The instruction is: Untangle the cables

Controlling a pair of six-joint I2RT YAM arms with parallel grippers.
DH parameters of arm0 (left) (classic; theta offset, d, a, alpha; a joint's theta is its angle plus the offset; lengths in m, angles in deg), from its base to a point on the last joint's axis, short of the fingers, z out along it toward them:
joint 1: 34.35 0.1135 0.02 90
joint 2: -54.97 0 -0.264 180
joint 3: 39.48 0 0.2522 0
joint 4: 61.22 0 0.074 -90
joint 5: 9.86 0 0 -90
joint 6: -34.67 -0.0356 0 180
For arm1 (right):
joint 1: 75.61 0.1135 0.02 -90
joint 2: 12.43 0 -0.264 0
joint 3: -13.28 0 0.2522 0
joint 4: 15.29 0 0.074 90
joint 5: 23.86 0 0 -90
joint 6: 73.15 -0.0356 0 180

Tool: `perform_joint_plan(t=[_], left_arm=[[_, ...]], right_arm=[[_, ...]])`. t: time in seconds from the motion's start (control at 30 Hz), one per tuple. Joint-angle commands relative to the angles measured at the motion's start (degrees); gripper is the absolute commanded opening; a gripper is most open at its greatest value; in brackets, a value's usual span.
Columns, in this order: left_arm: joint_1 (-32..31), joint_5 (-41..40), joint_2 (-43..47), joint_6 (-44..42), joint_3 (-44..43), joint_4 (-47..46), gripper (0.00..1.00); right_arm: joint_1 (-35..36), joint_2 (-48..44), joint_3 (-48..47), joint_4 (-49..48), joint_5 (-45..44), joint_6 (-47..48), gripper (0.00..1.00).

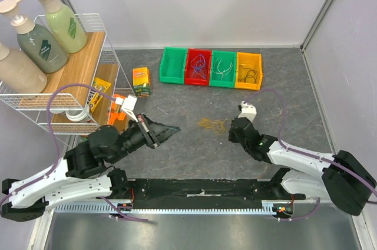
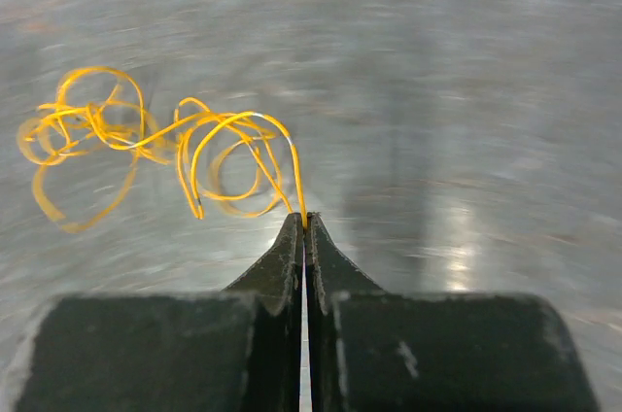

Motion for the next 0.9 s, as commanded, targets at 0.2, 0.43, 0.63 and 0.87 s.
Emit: perform_joint_plan(t=[0.2, 0.43, 0.63, 0.87], left_arm=[[-0.1, -4.8, 2.8, -4.5, -2.0, 3.4, 0.02], [-0.1, -0.4, 0.2, -7.1, 2.2, 2.2, 0.51], [0.0, 0.6, 0.9, -7.9, 4.4, 0.3, 0.77], [-0.1, 0.2, -0.7, -7.9, 5.4, 2.2, 0.74]], right_arm=[[-7.8, -15.2, -0.5, 15.5, 6.7, 5.9, 0.0], [-7.8, -15.1, -13.2, 18.9, 30.0, 16.0, 0.0], [-7.7, -14.5, -22.0, 19.6, 46.8, 17.8, 0.0], [-7.7, -17.0, -26.8, 19.2, 56.6, 16.1, 0.0]])
